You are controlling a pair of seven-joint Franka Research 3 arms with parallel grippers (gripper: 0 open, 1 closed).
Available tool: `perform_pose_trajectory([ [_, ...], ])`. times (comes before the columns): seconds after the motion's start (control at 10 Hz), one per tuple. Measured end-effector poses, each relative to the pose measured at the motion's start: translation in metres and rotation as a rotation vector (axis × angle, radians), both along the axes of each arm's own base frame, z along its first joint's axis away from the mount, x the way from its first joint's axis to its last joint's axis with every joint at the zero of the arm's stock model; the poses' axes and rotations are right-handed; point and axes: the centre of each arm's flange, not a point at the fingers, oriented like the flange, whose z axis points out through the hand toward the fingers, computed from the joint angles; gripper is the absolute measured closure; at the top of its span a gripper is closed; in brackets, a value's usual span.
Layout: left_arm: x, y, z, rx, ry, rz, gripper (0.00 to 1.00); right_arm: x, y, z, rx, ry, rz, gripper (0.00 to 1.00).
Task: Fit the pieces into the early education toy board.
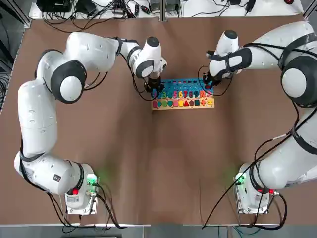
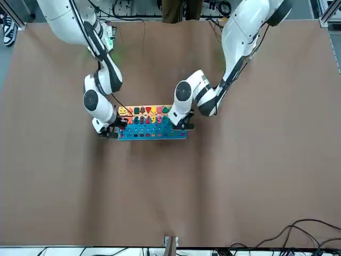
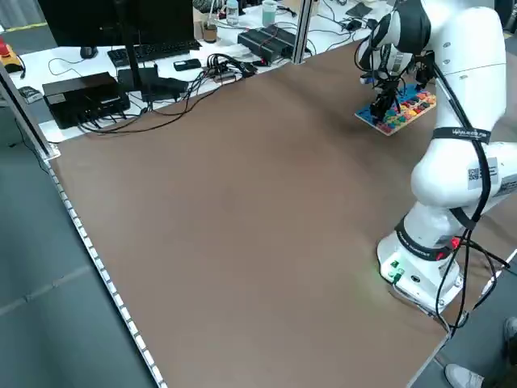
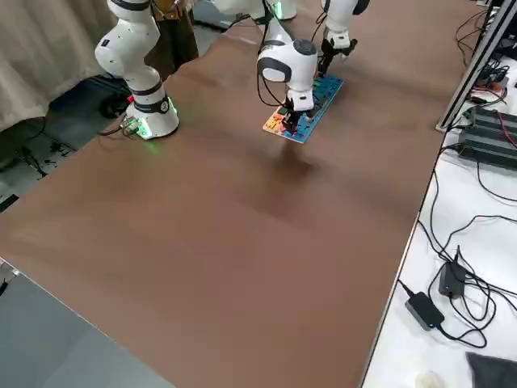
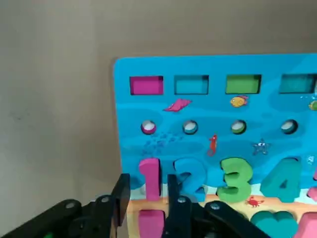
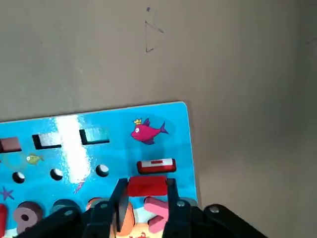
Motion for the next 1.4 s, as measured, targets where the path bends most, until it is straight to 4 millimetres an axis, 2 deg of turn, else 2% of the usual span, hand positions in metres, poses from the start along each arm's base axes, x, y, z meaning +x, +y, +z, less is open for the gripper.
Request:
perform_pose_trajectory([
  [0.2, 0.005, 0.000, 0.008, -0.008, -0.014, 0.004, 0.62, 0.000, -0.001, 0.000, -0.001, 0.000, -0.003, 0.64],
  [0.3, 0.013, 0.001, 0.023, -0.017, -0.036, 0.013, 0.60, 0.000, -0.001, 0.000, -0.001, 0.000, -0.004, 0.64],
  [0.5, 0.037, 0.017, 0.073, -0.025, -0.100, 0.048, 0.52, 0.000, -0.002, -0.002, -0.002, 0.004, -0.005, 0.64],
  [0.6, 0.055, 0.034, 0.105, -0.036, -0.146, 0.072, 0.49, -0.001, -0.002, -0.004, -0.003, 0.007, -0.006, 0.64],
  [0.7, 0.073, 0.056, 0.136, -0.040, -0.189, 0.087, 0.35, 0.000, -0.002, -0.004, -0.003, 0.007, -0.007, 0.64],
  [0.8, 0.089, 0.082, 0.165, -0.032, -0.223, 0.099, 0.29, -0.001, -0.002, -0.004, -0.003, 0.007, -0.009, 0.64],
  [1.1, 0.125, 0.152, 0.239, 0.007, -0.291, 0.145, 0.25, -0.001, -0.001, -0.004, -0.004, 0.007, -0.011, 0.64],
  [1.4, 0.147, 0.220, 0.309, -0.020, -0.288, 0.239, 0.18, -0.001, -0.001, -0.004, -0.004, 0.007, -0.011, 0.64],
])
